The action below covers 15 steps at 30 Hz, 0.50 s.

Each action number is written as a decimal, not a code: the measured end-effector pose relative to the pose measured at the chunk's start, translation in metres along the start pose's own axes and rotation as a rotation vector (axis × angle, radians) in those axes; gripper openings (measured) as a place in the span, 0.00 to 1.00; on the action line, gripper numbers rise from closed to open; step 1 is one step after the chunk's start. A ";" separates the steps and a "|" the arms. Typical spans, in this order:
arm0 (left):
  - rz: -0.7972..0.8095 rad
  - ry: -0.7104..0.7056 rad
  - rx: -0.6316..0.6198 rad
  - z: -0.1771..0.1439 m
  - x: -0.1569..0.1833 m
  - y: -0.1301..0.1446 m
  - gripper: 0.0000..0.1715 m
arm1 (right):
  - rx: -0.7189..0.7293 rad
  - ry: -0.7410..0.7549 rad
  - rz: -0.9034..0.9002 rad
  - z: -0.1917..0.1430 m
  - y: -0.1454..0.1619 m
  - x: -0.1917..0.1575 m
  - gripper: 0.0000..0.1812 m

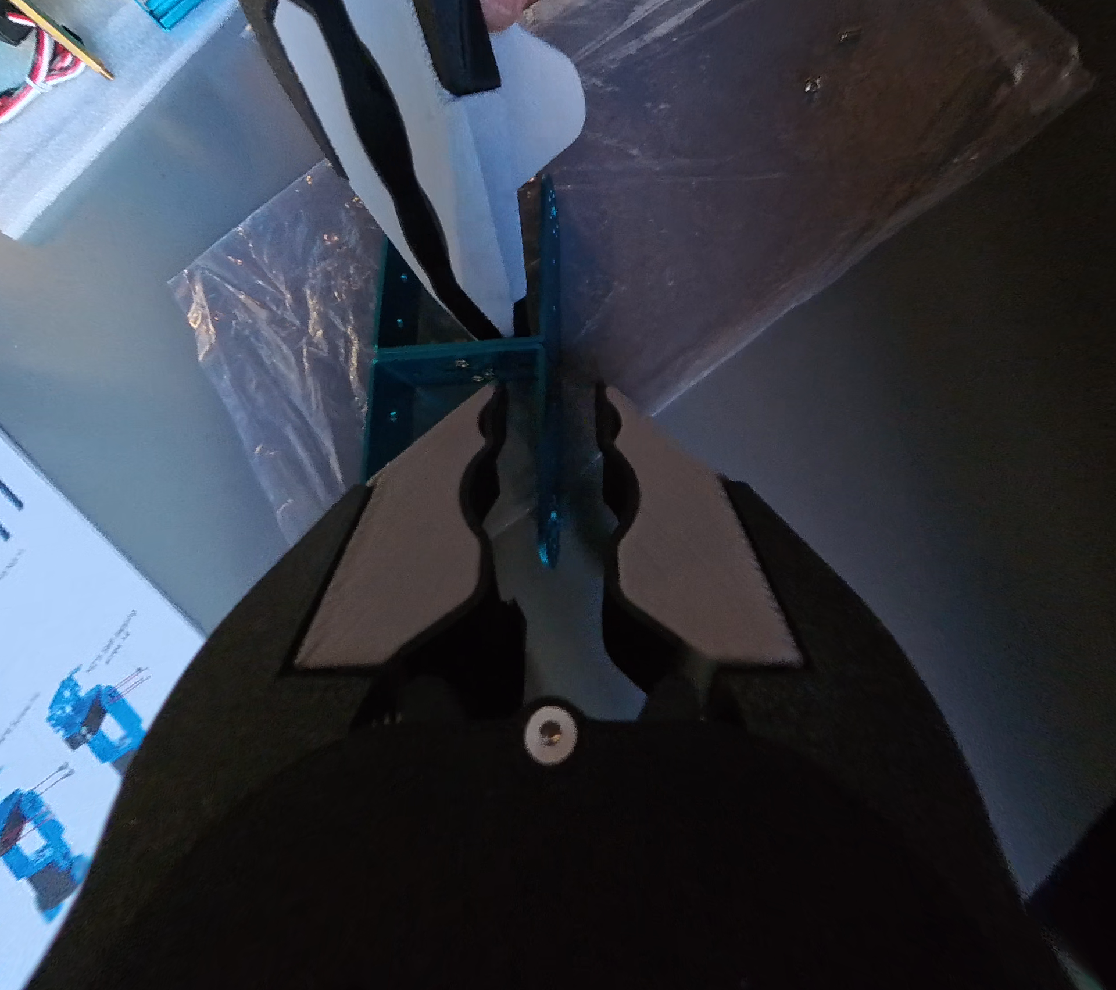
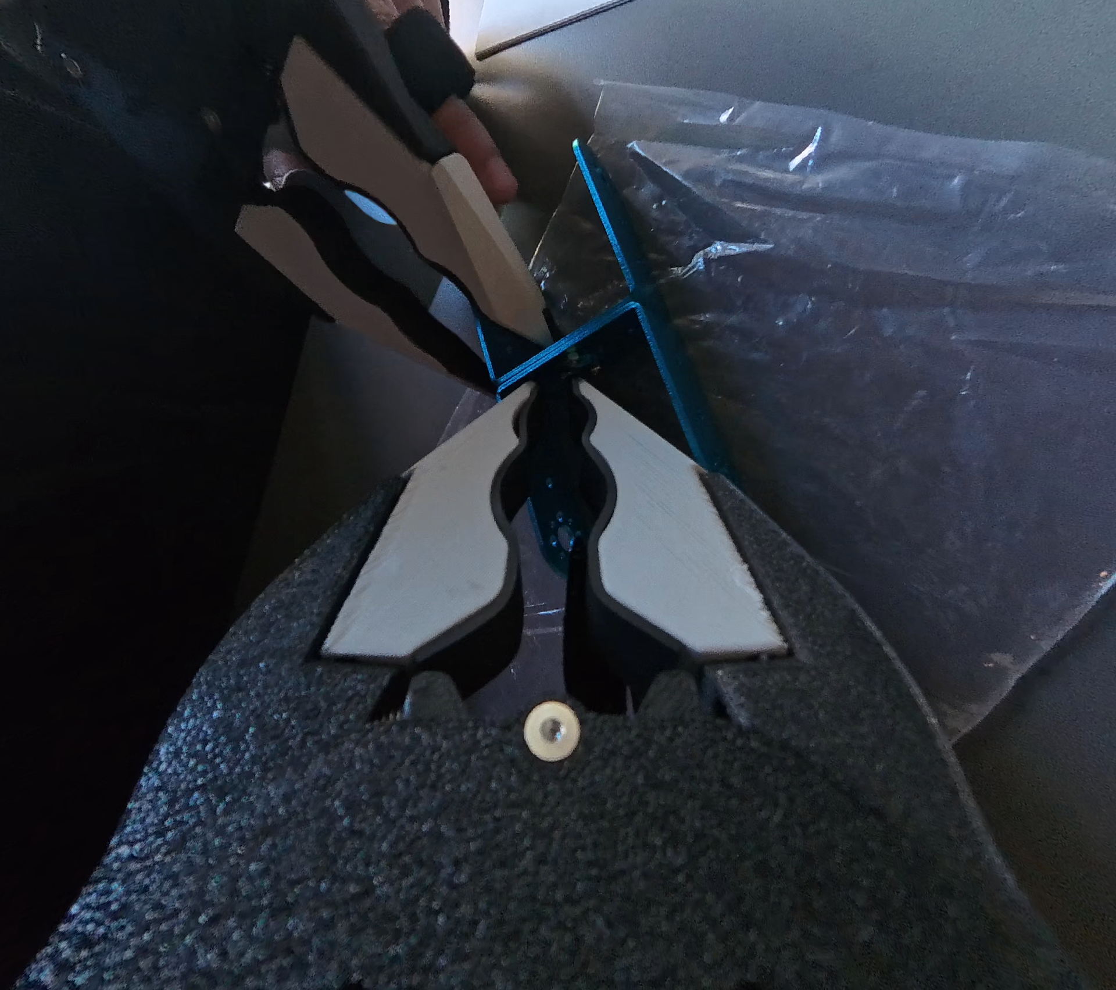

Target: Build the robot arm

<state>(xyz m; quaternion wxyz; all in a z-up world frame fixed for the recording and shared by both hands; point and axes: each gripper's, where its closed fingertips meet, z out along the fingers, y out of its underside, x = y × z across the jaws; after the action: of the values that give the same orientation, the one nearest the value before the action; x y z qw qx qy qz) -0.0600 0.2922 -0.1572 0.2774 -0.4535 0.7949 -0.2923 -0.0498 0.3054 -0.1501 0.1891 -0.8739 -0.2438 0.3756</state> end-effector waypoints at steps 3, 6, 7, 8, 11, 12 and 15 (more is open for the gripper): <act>-0.008 0.025 0.011 0.001 0.003 -0.001 0.17 | -0.002 0.008 -0.009 0.000 0.000 0.001 0.04; 0.009 0.028 0.007 0.002 0.004 -0.002 0.18 | -0.010 0.022 -0.024 0.000 0.002 0.003 0.05; 0.014 0.027 0.005 0.002 0.004 -0.002 0.18 | -0.016 0.036 -0.034 0.000 0.003 0.005 0.05; 0.016 0.028 0.004 0.001 0.004 -0.002 0.18 | -0.024 0.051 -0.047 0.000 0.005 0.007 0.05; 0.013 0.025 0.003 -0.001 0.003 -0.001 0.18 | -0.013 0.056 -0.081 -0.003 0.004 0.007 0.05; 0.007 0.021 0.004 -0.001 0.002 0.000 0.19 | -0.001 0.045 -0.096 -0.004 0.002 0.004 0.06; -0.016 0.012 0.014 -0.002 0.000 0.001 0.21 | 0.037 0.035 -0.170 -0.008 -0.001 -0.001 0.07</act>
<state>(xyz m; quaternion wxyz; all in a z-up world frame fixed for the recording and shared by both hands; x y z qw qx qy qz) -0.0617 0.2928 -0.1562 0.2734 -0.4561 0.7909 -0.3027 -0.0451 0.3044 -0.1435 0.2406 -0.8528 -0.3070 0.3473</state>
